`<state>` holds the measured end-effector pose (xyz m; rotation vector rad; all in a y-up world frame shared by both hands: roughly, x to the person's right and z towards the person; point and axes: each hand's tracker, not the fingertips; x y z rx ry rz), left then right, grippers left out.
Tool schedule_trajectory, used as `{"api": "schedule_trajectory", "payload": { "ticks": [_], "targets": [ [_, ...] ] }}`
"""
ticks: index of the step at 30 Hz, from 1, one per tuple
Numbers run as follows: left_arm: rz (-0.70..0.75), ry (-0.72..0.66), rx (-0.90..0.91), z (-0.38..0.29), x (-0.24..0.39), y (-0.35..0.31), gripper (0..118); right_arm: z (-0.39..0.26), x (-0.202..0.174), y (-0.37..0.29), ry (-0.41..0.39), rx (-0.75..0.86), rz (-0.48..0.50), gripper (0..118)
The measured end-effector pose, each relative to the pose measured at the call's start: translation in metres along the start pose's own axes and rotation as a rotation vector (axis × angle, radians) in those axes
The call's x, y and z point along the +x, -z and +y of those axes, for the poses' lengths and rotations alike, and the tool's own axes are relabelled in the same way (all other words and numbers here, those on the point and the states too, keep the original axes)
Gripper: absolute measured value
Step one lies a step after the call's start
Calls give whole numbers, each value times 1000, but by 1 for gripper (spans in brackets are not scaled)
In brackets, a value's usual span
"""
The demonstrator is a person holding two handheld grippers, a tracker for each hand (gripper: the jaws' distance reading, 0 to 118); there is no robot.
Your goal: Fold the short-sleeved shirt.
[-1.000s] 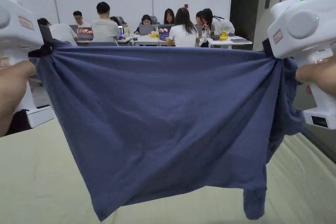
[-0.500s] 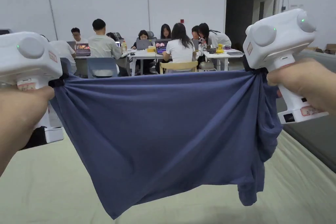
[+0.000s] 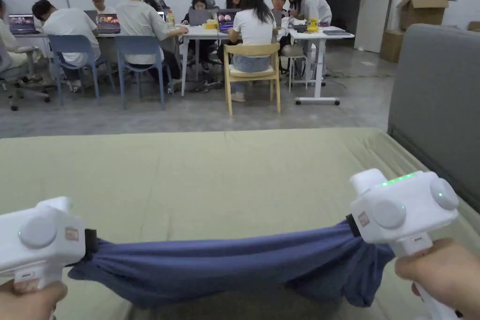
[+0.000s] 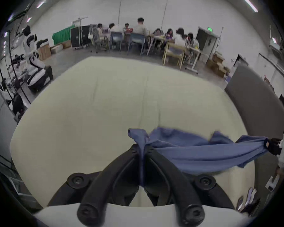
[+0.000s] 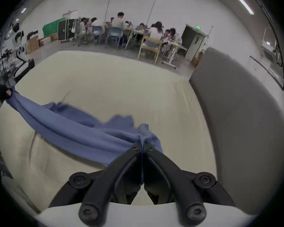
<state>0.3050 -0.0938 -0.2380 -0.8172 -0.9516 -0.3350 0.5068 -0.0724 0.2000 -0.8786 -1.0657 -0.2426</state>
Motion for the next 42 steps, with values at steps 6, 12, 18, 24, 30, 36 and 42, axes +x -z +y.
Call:
{"api": "schedule_trajectory", "payload": {
  "ticks": [6, 12, 18, 24, 30, 36, 42],
  "targets": [
    [-8, 15, -157, -99, -27, -11, 1, -112, -16, -17, 143, -72, 131, 3],
    [33, 155, -283, -153, -45, -18, 1, -192, -36, -28, 175, -157, 153, 3],
    [24, 102, -361, -181, -63, 1, 1, -229, -44, -9, 179, -262, 146, 3],
    [26, 98, -433, -208, -75, 21, 1, -252, -46, 17, 211, -350, 158, 3],
    [45, 47, -428, -213, -73, 28, 1, -261, -47, 31, 229, -365, 175, 3],
    [-115, -197, -64, -177, -73, -63, 118, -238, -17, -3, 403, -357, 309, 118],
    [-190, -215, 206, -175, -62, -168, 118, -183, -6, -111, 402, 84, 335, 118]
  ]
}}
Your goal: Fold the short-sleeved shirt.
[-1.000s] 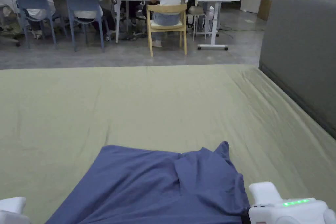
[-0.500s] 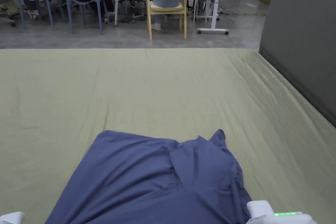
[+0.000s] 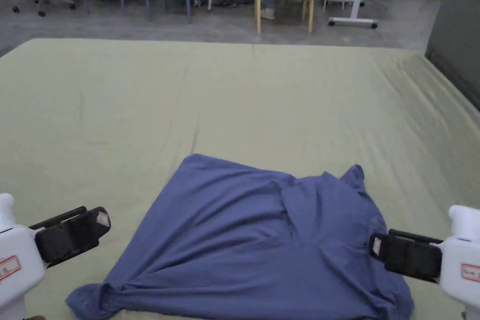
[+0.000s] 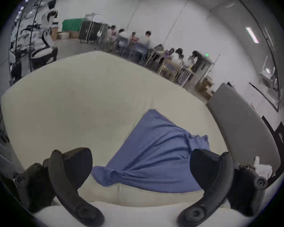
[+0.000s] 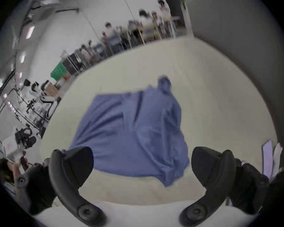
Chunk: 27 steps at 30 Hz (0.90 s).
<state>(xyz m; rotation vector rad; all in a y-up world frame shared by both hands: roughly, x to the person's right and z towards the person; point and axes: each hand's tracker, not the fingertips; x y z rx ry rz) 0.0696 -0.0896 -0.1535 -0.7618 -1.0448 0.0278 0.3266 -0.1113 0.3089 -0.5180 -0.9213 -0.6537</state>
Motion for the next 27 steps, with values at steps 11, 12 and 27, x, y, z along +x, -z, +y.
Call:
{"api": "schedule_trajectory", "payload": {
  "ticks": [11, 12, 27],
  "targets": [
    [36, 33, -269, -80, 1, 20, 0, -63, -44, 16, -186, -105, 85, 2],
    [74, 58, -258, -75, -5, 29, 0, -65, -44, 19, -191, -99, 74, 2],
    [386, 11, -548, -73, -72, 213, 118, -35, -30, 43, -224, -144, 47, 2]
  ]
}}
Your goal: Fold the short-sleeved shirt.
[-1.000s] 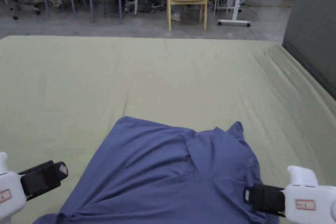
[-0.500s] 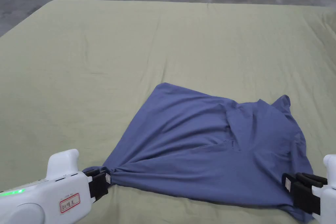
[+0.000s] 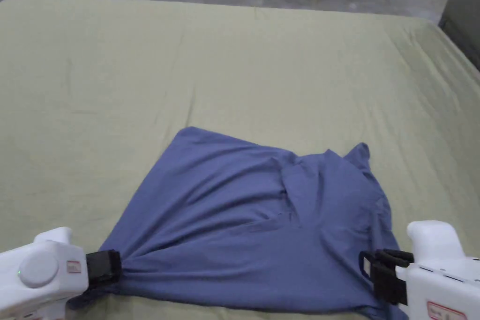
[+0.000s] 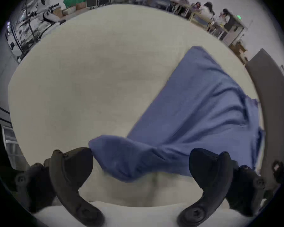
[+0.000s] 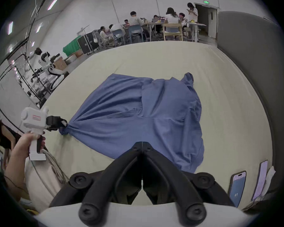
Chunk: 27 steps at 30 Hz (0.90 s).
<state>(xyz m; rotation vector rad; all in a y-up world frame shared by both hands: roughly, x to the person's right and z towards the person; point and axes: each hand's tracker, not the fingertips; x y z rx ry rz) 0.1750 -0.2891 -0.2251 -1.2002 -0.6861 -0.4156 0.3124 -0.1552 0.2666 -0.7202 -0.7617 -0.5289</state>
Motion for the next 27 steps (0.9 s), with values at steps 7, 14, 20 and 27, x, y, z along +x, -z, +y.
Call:
{"api": "schedule_trajectory", "payload": {
  "ticks": [7, 14, 20, 27],
  "targets": [
    [-129, 7, 139, -37, 13, -54, 1, 43, 53, 33, -36, -19, -117, 2],
    [-186, 40, 163, -47, 12, -57, 1, 103, 119, 113, -1, -125, -174, 114],
    [-184, 11, 174, -49, 22, -67, 1, 110, 123, 182, -77, -297, -325, 114],
    [-201, 9, 162, -40, 13, -61, 1, 87, 96, 156, -43, -305, -298, 7]
  ]
}}
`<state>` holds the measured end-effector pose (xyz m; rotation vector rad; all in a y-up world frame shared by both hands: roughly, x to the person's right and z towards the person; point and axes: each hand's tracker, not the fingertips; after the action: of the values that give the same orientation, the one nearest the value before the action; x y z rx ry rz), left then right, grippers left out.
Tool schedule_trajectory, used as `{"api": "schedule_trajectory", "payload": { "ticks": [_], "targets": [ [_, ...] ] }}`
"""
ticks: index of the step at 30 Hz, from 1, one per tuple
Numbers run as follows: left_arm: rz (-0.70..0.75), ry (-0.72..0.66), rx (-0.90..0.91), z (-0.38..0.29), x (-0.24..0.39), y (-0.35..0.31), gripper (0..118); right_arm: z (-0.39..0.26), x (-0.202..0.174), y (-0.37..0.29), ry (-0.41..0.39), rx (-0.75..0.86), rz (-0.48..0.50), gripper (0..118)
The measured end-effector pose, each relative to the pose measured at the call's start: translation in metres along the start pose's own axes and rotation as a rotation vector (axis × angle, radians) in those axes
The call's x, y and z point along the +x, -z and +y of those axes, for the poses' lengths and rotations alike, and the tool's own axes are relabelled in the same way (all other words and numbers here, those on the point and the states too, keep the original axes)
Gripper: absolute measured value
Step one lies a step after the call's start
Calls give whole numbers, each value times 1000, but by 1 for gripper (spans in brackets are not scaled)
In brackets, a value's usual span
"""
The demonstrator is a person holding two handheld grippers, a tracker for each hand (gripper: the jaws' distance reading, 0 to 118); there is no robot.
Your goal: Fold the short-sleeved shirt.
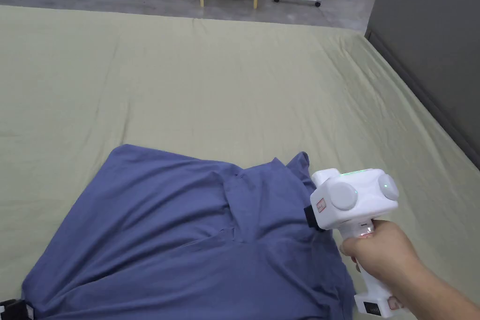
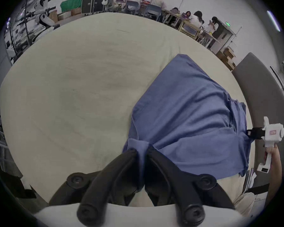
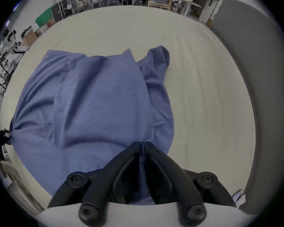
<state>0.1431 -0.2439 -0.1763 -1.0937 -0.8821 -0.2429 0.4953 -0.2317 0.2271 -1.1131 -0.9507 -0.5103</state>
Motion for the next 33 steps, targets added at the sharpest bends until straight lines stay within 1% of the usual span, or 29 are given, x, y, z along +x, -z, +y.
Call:
{"api": "schedule_trajectory", "payload": {
  "ticks": [1, 3, 4, 6, 8, 9, 10, 12, 14, 15, 17, 18, 19, 22, 24, 25, 27, 29, 30, 33],
  "targets": [
    [0, -2, -1, 1, 0, -1, 1, -1, 4, -13, 35, 58, 15, 7],
    [7, -5, 9, 0, 3, -5, 1, 0, 13, -39, 83, 101, 61, 7],
    [7, -2, 14, 1, 4, -8, 1, 2, 18, -51, 89, 113, 92, 7],
    [2, -11, 36, 2, 11, -20, 1, 3, 24, -78, 90, 191, 86, 7],
    [-39, -80, 71, 9, 14, -35, 1, 5, 29, -107, 72, 268, 101, 6],
    [-71, -108, 99, 16, 16, -44, 1, 8, 33, -124, 72, 323, 135, 6],
    [-96, -120, 125, 27, 19, -53, 1, 13, 35, -141, 62, 363, 115, 6],
    [-131, -131, 189, 56, 29, -71, 1, 24, 38, -177, 20, 460, 19, 6],
    [-180, -78, 259, 100, 47, -92, 1, 44, 45, -214, -19, 539, -38, 6],
    [-176, -38, 295, 125, 60, -105, 1, 54, 49, -232, -24, 574, -55, 6],
    [-250, -21, 356, 173, 80, -129, 1, 77, 56, -269, -16, 646, -87, 6],
    [-308, -23, 389, 202, 91, -143, 1, 90, 59, -287, -21, 680, -121, 6],
    [-306, 12, 418, 230, 105, -159, 1, 104, 61, -304, -29, 715, -160, 6],
    [-283, 79, 543, 300, 137, -199, 1, 145, 73, -347, -14, 778, -190, 6],
    [-286, 96, 575, 339, 155, -221, 1, 170, 79, -370, -11, 824, -250, 6],
    [-285, 89, 576, 357, 162, -232, 1, 182, 81, -382, -22, 841, -290, 6],
    [-291, 96, 620, 391, 171, -245, 1, 203, 86, -402, 1, 866, -298, 6],
    [-233, 129, 676, 416, 182, -256, 1, 227, 94, -415, 24, 866, -313, 6],
    [-219, 152, 671, 428, 188, -258, 1, 238, 96, -422, 30, 872, -318, 6],
    [-257, 113, 658, 461, 195, -265, 1, 268, 102, -436, 53, 876, -337, 6]
  ]
}}
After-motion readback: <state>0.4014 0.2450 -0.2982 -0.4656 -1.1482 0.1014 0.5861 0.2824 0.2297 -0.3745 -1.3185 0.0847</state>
